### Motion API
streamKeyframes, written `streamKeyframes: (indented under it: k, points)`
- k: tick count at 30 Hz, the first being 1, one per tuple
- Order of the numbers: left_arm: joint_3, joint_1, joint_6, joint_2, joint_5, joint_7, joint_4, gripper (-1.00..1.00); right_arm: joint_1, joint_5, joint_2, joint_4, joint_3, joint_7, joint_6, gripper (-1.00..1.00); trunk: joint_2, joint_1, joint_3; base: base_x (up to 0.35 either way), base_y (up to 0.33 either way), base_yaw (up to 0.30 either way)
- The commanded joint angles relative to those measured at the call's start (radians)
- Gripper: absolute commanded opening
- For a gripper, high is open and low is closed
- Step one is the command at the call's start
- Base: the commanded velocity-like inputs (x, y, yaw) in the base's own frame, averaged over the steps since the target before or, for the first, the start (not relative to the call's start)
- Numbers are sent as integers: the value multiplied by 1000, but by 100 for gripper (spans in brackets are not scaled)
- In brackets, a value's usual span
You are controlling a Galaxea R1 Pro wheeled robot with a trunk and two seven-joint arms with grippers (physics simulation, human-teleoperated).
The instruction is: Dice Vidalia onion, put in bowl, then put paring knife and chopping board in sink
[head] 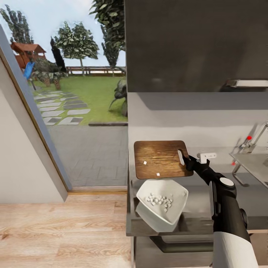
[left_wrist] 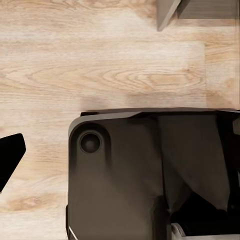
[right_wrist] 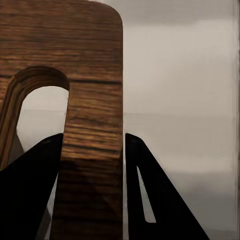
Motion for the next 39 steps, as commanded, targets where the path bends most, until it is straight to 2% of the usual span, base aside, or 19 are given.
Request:
streamKeyframes:
  k: [1,12,18,24,35,39]
  points:
    - [-2,0,-1,0,6,0,-1,100,-1,8,1,-2,-3,9,3,-100,-1,0,-2,0,-77,0]
    - [-3,0,-1,-3,6,0,9,100,-1,8,0,-2,-4,10,2,-100,-1,0,-2,0,-185,0]
    - [-3,0,-1,-3,5,0,10,100,-1,8,0,-2,-5,10,-1,-100,-1,0,-2,0,-33,0]
    - [-3,0,-1,-3,5,0,10,100,0,7,2,25,-4,11,-75,-100,-1,0,-2,0,-1,0]
    - [-3,0,-1,-3,4,0,10,100,0,5,1,58,-6,14,-133,-100,-1,0,-2,0,0,0]
    - [-2,0,-1,-3,4,0,8,100,0,4,1,64,-6,37,-148,-100,-1,0,-2,0,0,0]
